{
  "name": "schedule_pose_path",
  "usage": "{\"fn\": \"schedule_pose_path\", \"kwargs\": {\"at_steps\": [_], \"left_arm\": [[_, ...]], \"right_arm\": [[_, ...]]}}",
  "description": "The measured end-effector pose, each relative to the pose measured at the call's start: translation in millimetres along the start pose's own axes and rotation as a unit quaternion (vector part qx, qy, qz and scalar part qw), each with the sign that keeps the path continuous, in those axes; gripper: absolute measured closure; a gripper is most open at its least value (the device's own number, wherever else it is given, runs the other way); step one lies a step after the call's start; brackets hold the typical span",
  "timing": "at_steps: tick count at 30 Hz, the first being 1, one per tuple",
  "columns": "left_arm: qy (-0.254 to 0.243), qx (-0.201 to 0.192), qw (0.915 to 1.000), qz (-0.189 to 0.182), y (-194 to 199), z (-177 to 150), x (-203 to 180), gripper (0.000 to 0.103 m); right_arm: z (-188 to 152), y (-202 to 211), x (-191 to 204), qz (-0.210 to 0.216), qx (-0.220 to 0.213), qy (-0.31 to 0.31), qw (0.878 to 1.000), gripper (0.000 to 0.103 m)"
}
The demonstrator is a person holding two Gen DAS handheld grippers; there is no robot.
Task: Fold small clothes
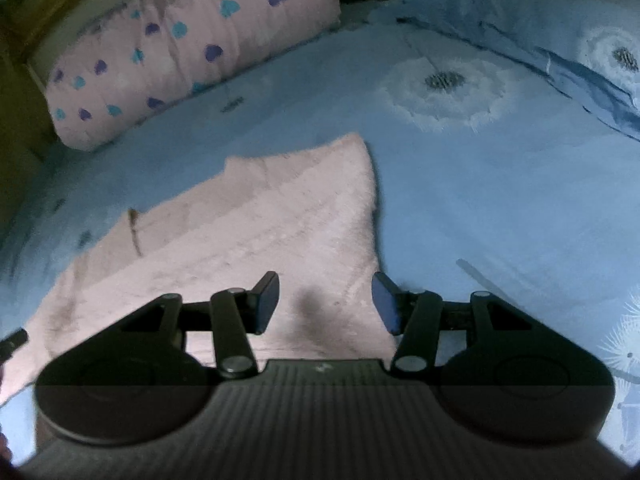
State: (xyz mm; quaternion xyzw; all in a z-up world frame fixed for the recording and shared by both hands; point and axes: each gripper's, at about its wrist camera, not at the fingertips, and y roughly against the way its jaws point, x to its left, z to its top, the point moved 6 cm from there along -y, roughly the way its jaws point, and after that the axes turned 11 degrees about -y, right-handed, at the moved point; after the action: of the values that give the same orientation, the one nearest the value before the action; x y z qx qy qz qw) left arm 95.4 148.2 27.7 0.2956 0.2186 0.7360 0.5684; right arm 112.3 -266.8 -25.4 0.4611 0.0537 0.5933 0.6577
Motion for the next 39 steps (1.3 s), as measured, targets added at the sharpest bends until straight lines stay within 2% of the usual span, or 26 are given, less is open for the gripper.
{"fn": "schedule_pose_path", "kwargs": {"at_steps": [7,11,14,24,32,36,39], "left_arm": [[0.088,0.035,0.9949,0.035,-22,-22,49,0.013],[0.155,0.061,0.9857,0.020,-37,-35,68,0.013],[0.193,0.057,0.9795,0.005,-38,-42,76,0.012],[0.181,0.056,0.9818,0.019,-42,-43,74,0.011],[0.180,0.048,0.9825,0.015,-46,-37,73,0.011],[0.158,0.046,0.9858,0.033,-60,-29,81,0.011],[0.174,0.055,0.9823,0.042,-72,-28,91,0.011]], "right_arm": [[-5,5,12,0.007,-0.007,0.025,1.000,0.049],[-9,4,16,0.012,-0.007,0.035,0.999,0.049],[-11,3,18,0.013,-0.009,0.039,0.999,0.049],[-16,7,24,0.020,-0.013,0.050,0.998,0.049],[-19,5,20,0.018,-0.004,0.046,0.999,0.049],[-21,6,21,0.018,-0.005,0.048,0.999,0.049],[-21,7,21,0.021,-0.006,0.050,0.999,0.049]]}}
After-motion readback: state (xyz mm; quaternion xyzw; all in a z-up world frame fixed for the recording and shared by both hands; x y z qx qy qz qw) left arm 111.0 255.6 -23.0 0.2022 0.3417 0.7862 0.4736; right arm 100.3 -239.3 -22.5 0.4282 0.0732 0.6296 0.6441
